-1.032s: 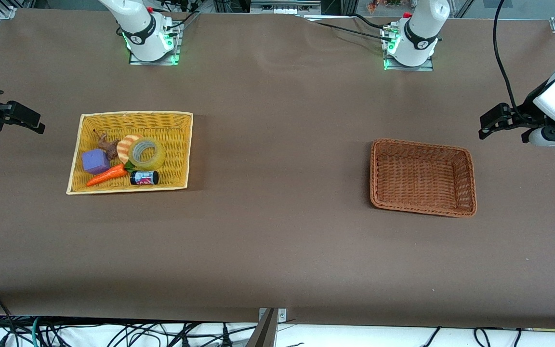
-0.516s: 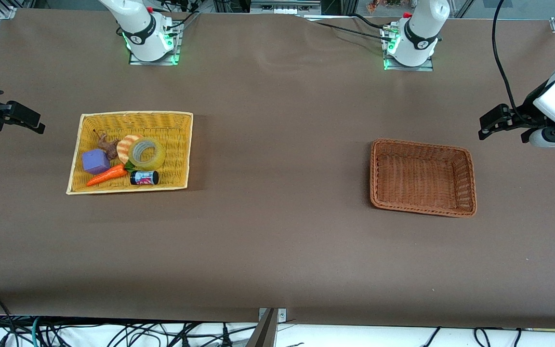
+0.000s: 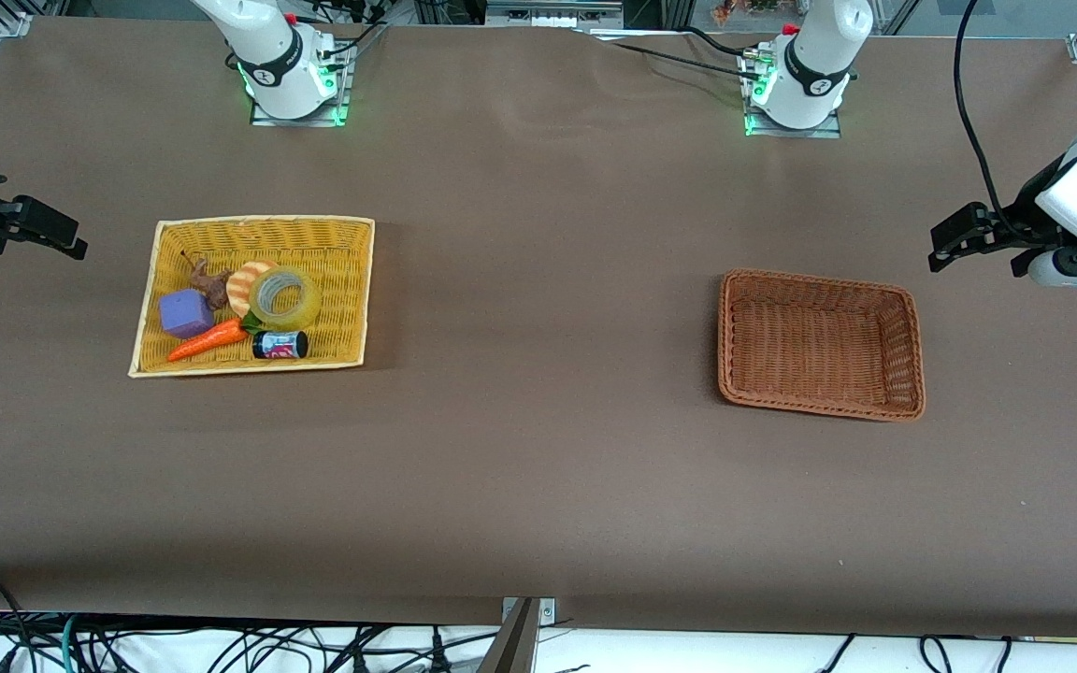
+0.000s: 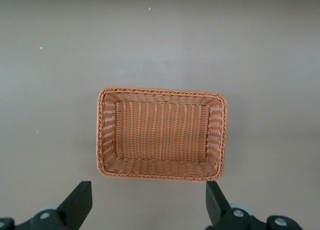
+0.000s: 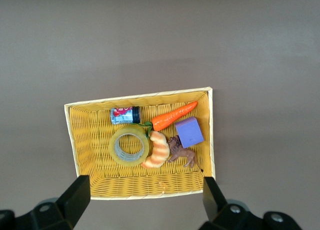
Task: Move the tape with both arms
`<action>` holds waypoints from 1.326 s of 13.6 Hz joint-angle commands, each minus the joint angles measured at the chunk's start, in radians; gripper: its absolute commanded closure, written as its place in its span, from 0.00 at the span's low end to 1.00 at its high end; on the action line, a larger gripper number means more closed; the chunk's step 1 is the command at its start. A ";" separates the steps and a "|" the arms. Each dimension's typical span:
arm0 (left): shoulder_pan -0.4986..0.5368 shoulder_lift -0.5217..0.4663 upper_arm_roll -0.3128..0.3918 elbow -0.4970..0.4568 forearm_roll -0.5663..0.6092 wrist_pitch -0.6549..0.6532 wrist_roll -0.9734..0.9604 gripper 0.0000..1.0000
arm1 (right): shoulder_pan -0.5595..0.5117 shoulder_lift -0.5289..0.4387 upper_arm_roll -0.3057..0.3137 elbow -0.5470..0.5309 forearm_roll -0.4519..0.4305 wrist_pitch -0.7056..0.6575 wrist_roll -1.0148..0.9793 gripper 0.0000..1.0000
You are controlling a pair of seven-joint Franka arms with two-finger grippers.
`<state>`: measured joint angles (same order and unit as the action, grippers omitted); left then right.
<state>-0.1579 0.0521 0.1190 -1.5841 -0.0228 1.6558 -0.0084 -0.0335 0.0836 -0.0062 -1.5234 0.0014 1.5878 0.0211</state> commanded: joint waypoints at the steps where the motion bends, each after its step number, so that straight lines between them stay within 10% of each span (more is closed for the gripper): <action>1: 0.003 0.015 0.001 0.032 -0.020 -0.022 -0.008 0.00 | -0.009 0.010 0.008 0.023 -0.009 -0.006 -0.003 0.00; 13: 0.001 0.015 0.001 0.032 -0.016 -0.022 -0.008 0.00 | 0.102 0.220 0.014 0.008 0.002 -0.009 0.016 0.00; 18: 0.001 0.015 0.001 0.033 -0.013 -0.022 -0.008 0.00 | 0.208 0.243 0.017 -0.237 0.009 0.271 0.173 0.00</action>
<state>-0.1581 0.0541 0.1189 -1.5837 -0.0228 1.6557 -0.0129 0.1535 0.3613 0.0123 -1.6285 0.0046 1.7435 0.1463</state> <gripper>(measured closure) 0.000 0.000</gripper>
